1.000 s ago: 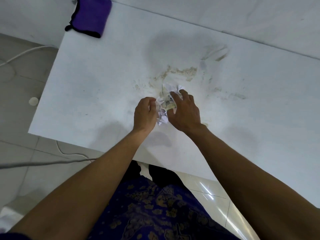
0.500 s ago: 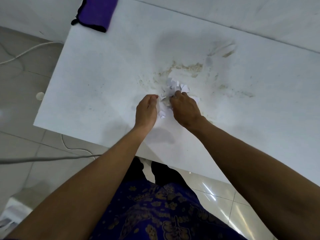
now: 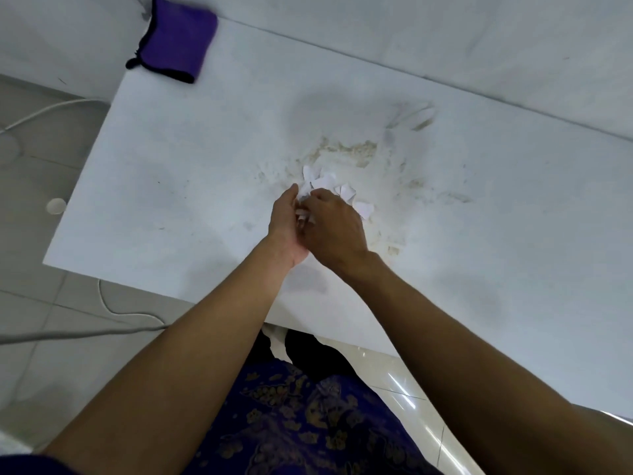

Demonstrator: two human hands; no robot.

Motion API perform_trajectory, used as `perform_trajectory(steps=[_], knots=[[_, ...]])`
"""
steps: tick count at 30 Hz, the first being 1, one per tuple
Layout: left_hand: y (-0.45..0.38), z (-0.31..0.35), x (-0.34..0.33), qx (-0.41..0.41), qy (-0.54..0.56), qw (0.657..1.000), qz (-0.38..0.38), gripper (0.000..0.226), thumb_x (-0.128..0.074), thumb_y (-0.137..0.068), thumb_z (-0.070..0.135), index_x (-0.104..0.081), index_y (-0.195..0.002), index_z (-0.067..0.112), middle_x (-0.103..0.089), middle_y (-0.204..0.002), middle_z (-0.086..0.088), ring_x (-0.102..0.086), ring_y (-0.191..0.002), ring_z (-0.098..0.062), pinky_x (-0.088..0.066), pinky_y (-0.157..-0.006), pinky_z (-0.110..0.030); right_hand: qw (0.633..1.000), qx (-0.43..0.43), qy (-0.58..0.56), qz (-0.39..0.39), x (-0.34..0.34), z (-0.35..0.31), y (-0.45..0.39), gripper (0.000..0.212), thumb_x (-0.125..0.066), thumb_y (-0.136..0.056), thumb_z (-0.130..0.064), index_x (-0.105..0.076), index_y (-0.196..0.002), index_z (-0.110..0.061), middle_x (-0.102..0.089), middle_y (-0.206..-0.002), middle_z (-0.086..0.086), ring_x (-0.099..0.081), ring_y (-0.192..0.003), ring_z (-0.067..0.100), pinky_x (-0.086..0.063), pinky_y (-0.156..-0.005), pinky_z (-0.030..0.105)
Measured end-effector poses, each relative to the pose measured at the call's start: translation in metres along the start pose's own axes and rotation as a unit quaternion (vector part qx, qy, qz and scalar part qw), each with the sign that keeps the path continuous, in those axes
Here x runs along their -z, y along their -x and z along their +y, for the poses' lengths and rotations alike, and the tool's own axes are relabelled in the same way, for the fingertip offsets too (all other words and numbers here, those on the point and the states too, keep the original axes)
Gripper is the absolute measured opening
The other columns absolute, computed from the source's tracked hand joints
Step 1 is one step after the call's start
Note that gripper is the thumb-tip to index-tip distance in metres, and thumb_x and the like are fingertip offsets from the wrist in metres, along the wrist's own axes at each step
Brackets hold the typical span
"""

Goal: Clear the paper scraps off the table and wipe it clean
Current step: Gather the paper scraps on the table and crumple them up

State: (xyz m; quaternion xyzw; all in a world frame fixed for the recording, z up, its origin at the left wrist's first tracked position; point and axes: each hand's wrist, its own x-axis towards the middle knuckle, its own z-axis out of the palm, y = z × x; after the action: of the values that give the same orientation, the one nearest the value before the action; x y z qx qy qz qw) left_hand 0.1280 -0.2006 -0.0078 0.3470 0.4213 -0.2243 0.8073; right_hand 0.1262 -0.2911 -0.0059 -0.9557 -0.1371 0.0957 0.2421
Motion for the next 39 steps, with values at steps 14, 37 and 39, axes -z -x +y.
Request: perform_trajectory(steps=[14, 37, 39], knots=[[-0.008, 0.003, 0.011, 0.002, 0.006, 0.999, 0.035, 0.035, -0.043, -0.104, 0.036, -0.062, -0.082, 0.017, -0.063, -0.069, 0.002, -0.064, -0.059, -0.012, -0.051, -0.055, -0.021, 0.997, -0.011, -0.069, 0.014, 0.004, 0.006, 0.005, 0.034, -0.043, -0.086, -0.012, -0.050, -0.119, -0.009, -0.065, -0.116, 0.004, -0.054, -0.112, 0.022, -0.024, -0.104, 0.037], [-0.029, 0.019, 0.015, -0.058, -0.141, 0.985, 0.082, 0.020, -0.060, -0.092, 0.025, -0.070, -0.079, 0.013, -0.067, -0.075, -0.006, -0.055, -0.054, -0.024, -0.047, -0.058, -0.030, 0.956, -0.188, -0.210, 0.078, -0.002, 0.005, -0.004, 0.011, -0.074, -0.071, -0.008, -0.072, -0.067, -0.018, -0.065, -0.060, -0.013, -0.056, -0.053, 0.004, -0.041, -0.056, 0.012], [-0.030, 0.017, 0.012, -0.057, -0.178, 0.979, 0.086, 0.021, -0.059, -0.092, 0.029, -0.069, -0.080, 0.015, -0.066, -0.080, -0.011, -0.054, -0.057, -0.026, -0.046, -0.059, -0.032, 0.960, -0.194, -0.189, 0.072, -0.004, 0.000, -0.009, 0.009, -0.072, -0.071, -0.009, -0.073, -0.066, -0.016, -0.064, -0.059, -0.009, -0.056, -0.054, 0.008, -0.044, -0.054, 0.019]])
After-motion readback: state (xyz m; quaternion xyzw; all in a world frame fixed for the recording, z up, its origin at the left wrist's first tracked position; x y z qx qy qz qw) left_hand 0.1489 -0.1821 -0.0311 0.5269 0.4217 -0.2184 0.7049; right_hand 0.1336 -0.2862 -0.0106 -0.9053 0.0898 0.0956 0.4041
